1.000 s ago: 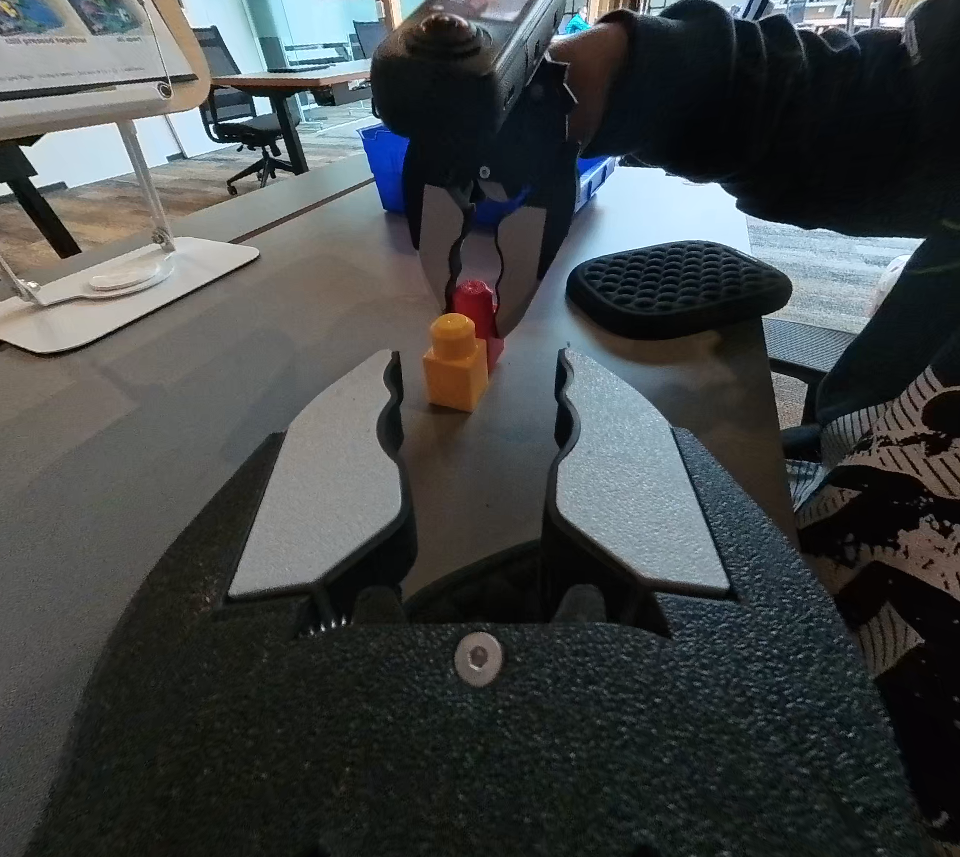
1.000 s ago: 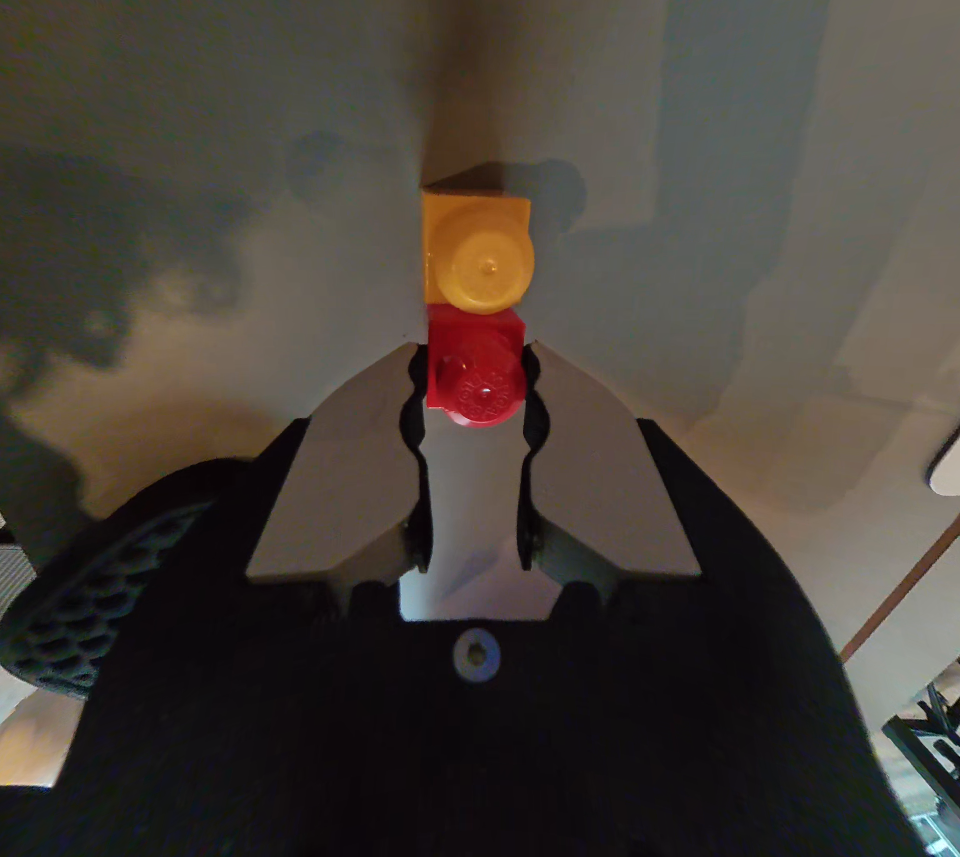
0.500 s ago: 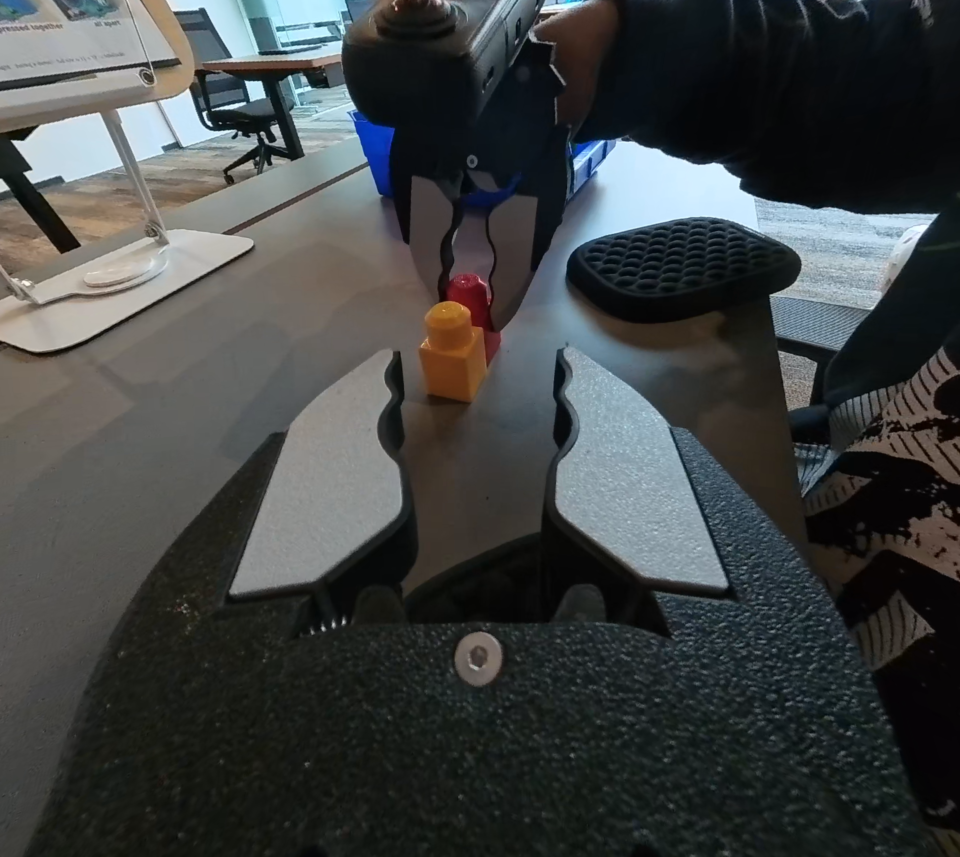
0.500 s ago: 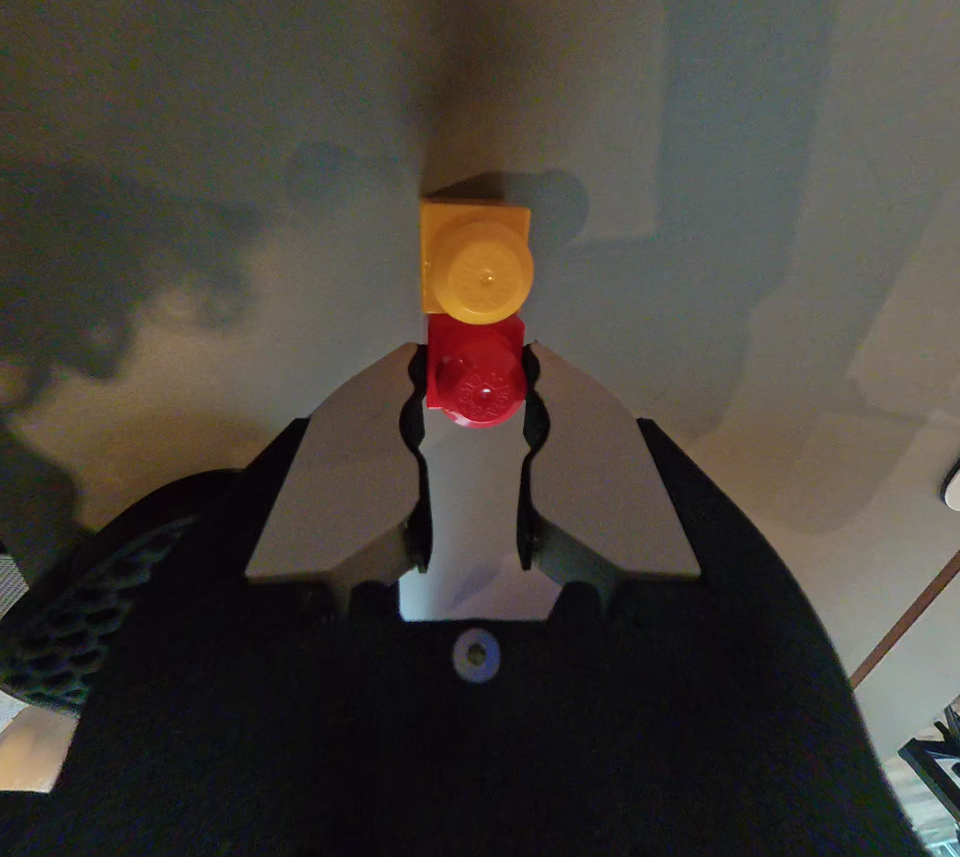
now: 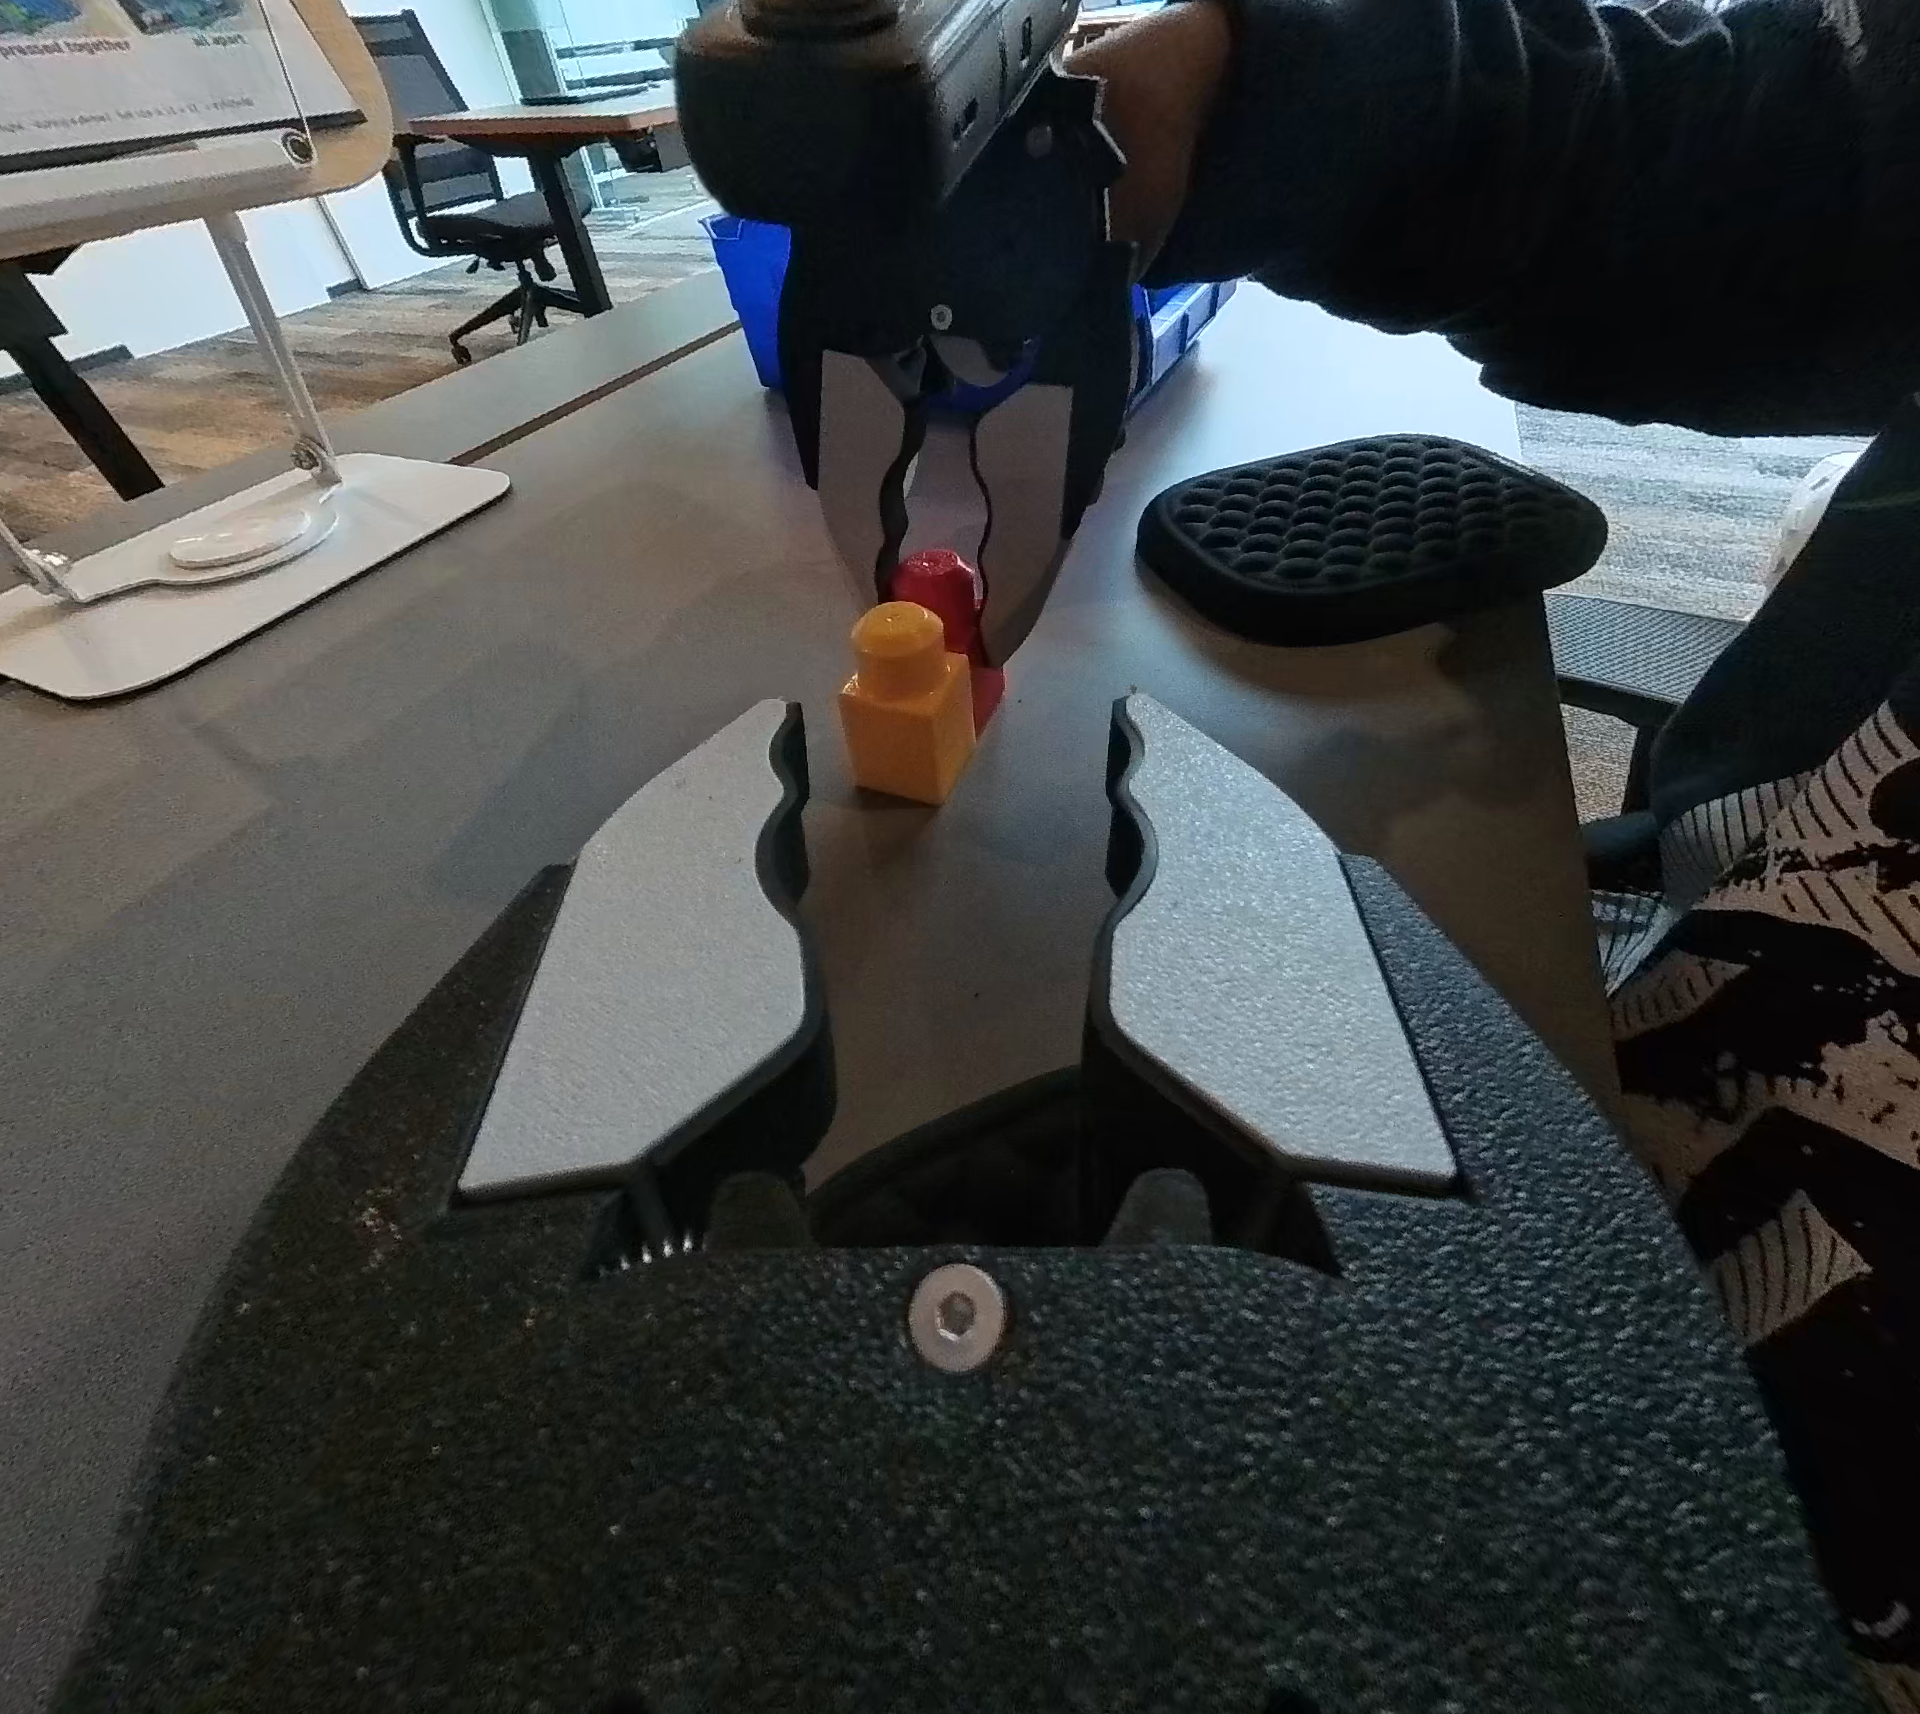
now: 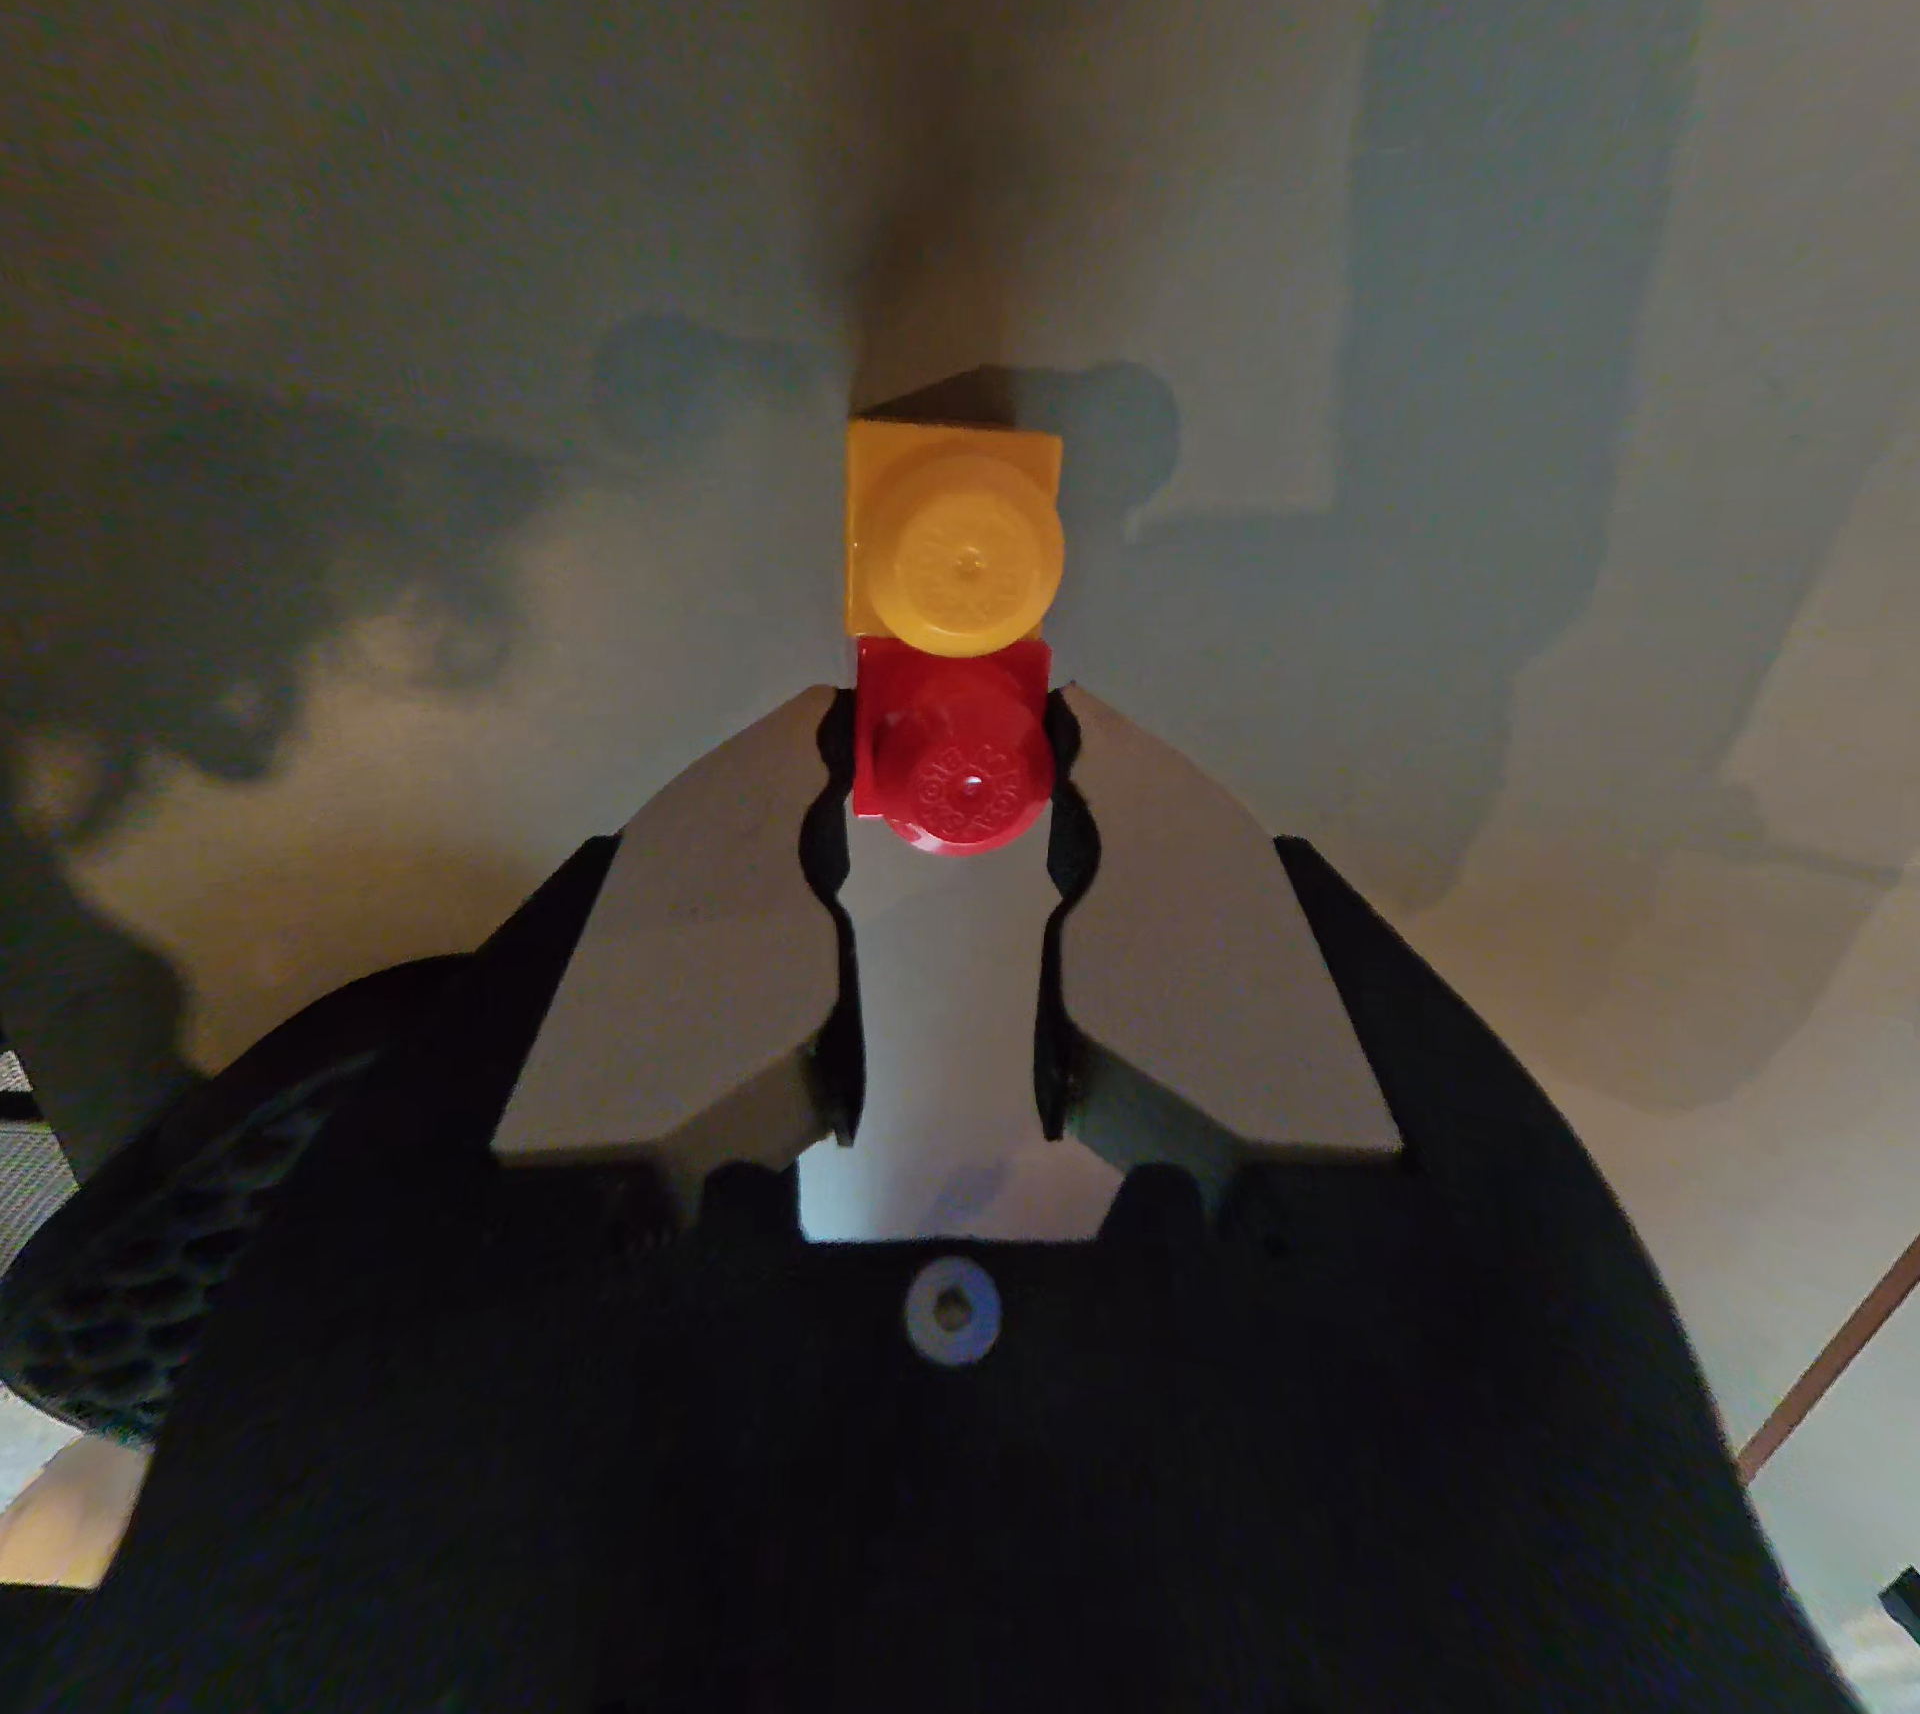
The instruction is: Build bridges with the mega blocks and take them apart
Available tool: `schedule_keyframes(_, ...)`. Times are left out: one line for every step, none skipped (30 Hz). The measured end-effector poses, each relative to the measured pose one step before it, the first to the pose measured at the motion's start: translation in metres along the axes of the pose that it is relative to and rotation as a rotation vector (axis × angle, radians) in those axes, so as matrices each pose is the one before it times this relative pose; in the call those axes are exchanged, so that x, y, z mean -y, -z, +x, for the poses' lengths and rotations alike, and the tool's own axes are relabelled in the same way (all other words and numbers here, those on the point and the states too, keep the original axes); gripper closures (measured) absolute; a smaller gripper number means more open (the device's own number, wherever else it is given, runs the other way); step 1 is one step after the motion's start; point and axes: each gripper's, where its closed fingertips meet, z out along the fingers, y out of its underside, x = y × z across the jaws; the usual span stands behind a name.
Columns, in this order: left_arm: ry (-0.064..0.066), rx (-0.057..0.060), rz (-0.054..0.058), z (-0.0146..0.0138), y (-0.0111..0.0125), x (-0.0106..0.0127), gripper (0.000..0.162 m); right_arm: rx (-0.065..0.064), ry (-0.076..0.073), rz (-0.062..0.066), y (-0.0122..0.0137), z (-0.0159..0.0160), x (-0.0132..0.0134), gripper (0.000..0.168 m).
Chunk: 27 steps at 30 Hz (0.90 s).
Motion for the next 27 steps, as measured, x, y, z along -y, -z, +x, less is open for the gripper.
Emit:
schedule_keyframes(0.0011, 0.0001, -0.0002, -0.00019, -0.00009, -0.00002, 0.107, 0.0003, 0.0026, 0.0007, -0.00001, 0.0, -0.00003, 0.134)
schedule_keyframes(0.0008, 0.0001, 0.0, -0.00004, 0.00004, -0.00002, 0.107, 0.0014, -0.0003, 0.0019, -0.00005, 0.00001, 0.00018, 0.134)
schedule_keyframes(0.0003, 0.0001, 0.0004, -0.00008, 0.00001, 0.00004, 0.107, 0.0037, -0.0007, 0.0033, 0.00006, -0.00043, 0.00041, 0.134)
schedule_keyframes(0.0002, 0.0003, 0.0006, -0.00012, 0.0, 0.00006, 0.107, 0.0046, 0.003, 0.0035, 0.0, -0.00072, 0.00044, 0.134)
schedule_keyframes(0.0003, 0.0006, 0.0, -0.00005, 0.0, 0.0, 0.107, 0.004, 0.0037, 0.0024, 0.00008, -0.00052, 0.00023, 0.134)
schedule_keyframes(0.0006, 0.0005, -0.0004, -0.00016, -0.00003, -0.00005, 0.107, 0.0004, 0.0, -0.0006, 0.00004, -0.00006, -0.00007, 0.134)
schedule_keyframes(0.0005, 0.0001, -0.0004, -0.00012, -0.00003, -0.00005, 0.107, -0.0036, -0.0011, -0.0024, 0.00004, 0.0008, -0.00037, 0.134)
schedule_keyframes(0.0, 0.0, -0.0004, -0.00003, -0.00006, -0.00004, 0.107, -0.0025, 0.0008, 0.0007, 0.00005, 0.00046, 0.00004, 0.134)
schedule_keyframes(-0.0002, 0.0, -0.0003, 0.00004, -0.0001, -0.00002, 0.107, 0.0016, 0.0002, 0.0037, -0.00004, -0.00019, 0.00037, 0.134)
schedule_keyframes(0.0, -0.0001, -0.0002, -0.00003, -0.00008, -0.00001, 0.107, 0.0028, -0.0011, 0.0035, -0.00005, -0.00036, 0.00042, 0.134)
schedule_keyframes(0.0004, 0.0001, -0.0003, -0.00012, -0.00003, -0.00004, 0.107, 0.0021, -0.0003, 0.0012, -0.00018, -0.0003, 0.00014, 0.134)
schedule_keyframes(0.0005, 0.0002, -0.0004, -0.00012, -0.00002, -0.00005, 0.107, 0.0003, 0.0013, 0.0007, 0.00009, -0.00009, -0.00002, 0.134)
schedule_keyframes(0.0002, -0.0001, -0.0002, -0.00001, -0.00008, -0.00001, 0.107, 0.0005, 0.0003, 0.0, -0.00001, -0.00011, 0.00007, 0.134)
schedule_keyframes(0.0, -0.0001, -0.0003, -0.00003, -0.00007, -0.00002, 0.107, 0.0006, 0.0001, 0.0013, 0.00012, -0.00013, 0.00014, 0.134)
schedule_keyframes(-0.0001, 0.0002, -0.0005, -0.00007, -0.00006, -0.00005, 0.107, 0.0005, -0.0005, 0.0031, 0.00016, -0.00013, 0.00055, 0.134)
schedule_keyframes(-0.0003, 0.0, -0.0004, 0.00008, -0.00001, -0.00004, 0.107, 0.0002, -0.0014, 0.0007, 0.00021, 0.00012, 0.00021, 0.134)
schedule_keyframes(-0.0004, -0.0002, -0.0005, -0.00004, -0.00006, -0.00005, 0.107, -0.0006, -0.0006, -0.0007, 0.00013, 0.00012, -0.00001, 0.133)
schedule_keyframes(-0.0001, 0.0, -0.0005, 0.00005, -0.0001, -0.00003, 0.107, 0.0001, -0.0006, -0.0005, 0.00003, 0.00009, -0.00008, 0.133)
schedule_keyframes(-0.0002, -0.0001, -0.0004, -0.00003, -0.00007, -0.00003, 0.107, 0.0008, -0.0007, 0.002, -0.00003, -0.00008, 0.0002, 0.133)
schedule_keyframes(-0.0003, -0.0005, -0.0003, 0.00001, -0.00007, -0.00003, 0.107, 0.0018, -0.0019, 0.0036, -0.00006, -0.00015, 0.00041, 0.133)
schedule_keyframes(0.0, -0.0004, -0.0005, 0.0001, -0.00009, -0.00005, 0.107, 0.0028, -0.0023, 0.0009, 0.00005, -0.00046, 0.00006, 0.133)
schedule_keyframes(0.0003, 0.0, -0.0009, -0.00015, -0.00008, -0.00011, 0.107, 0.0006, -0.001, -0.0025, -0.0001, -0.00011, -0.00046, 0.133)
schedule_keyframes(0.0004, -0.0001, -0.0009, -0.00005, -0.0001, 0.00001, 0.107, -0.0013, 0.0006, -0.0031, -0.00008, 0.00012, -0.00039, 0.132)
schedule_keyframes(0.0004, -0.0002, -0.0005, 0.00001, -0.00006, -0.00005, 0.107, 0.0015, 0.0014, -0.0007, 0.0, -0.0004, -0.00023, 0.132)
schedule_keyframes(0.0002, -0.0001, -0.0001, -0.00011, -0.00004, -0.00002, 0.107, 0.0019, -0.0001, 0.0016, 0.00019, -0.00037, 0.00027, 0.132)
schedule_keyframes(0.0, -0.0001, 0.0, 0.00001, 0.00002, 0.00009, 0.107, 0.0004, -0.0011, 0.0005, 0.00036, -0.00024, 0.00016, 0.131)
schedule_keyframes(-0.0002, -0.0002, 0.0002, 0.00002, -0.00001, 0.00003, 0.107, 0.0004, -0.0003, 0.0014, 0.00053, -0.00017, 0.00017, 0.13)
